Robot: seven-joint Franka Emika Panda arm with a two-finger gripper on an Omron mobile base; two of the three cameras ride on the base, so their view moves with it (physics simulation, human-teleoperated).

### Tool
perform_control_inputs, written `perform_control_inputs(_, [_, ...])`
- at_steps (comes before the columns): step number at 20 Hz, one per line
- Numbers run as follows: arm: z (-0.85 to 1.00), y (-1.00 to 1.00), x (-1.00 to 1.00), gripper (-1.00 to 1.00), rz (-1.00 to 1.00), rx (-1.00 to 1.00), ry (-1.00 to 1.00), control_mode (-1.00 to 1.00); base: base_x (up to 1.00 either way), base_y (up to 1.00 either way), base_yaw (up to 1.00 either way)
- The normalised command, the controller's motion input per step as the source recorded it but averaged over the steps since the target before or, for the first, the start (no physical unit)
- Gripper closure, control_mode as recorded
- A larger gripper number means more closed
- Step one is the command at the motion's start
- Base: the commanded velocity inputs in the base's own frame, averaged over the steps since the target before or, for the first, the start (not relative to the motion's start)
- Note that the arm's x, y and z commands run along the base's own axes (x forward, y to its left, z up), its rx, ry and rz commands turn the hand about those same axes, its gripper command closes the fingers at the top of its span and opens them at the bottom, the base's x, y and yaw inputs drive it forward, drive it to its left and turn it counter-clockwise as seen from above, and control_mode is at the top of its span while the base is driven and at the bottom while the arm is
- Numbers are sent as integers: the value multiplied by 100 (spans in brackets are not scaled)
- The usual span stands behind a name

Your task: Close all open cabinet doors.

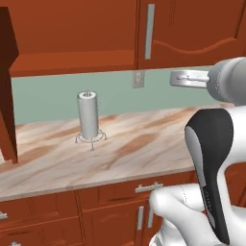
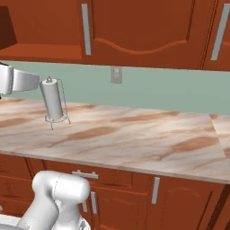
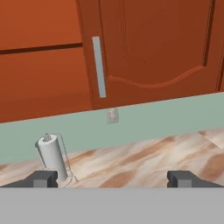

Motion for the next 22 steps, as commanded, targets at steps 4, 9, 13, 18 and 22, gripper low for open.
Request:
perform_control_inputs(4, [0,0,0,-100,0,0,0,100,-19,46,2])
perform_control_inputs(9, [0,0,0,-100,0,0,0,100,-15,57,1])
perform_control_inputs(13, [0,0,0,-100,0,0,0,100,-18,56,2])
perform_control_inputs(18, [0,0,0,-100,0,0,0,100,-62,-4,0])
perform_control_inputs(22, [0,0,0,-100,0,0,0,100,-71,-15,0])
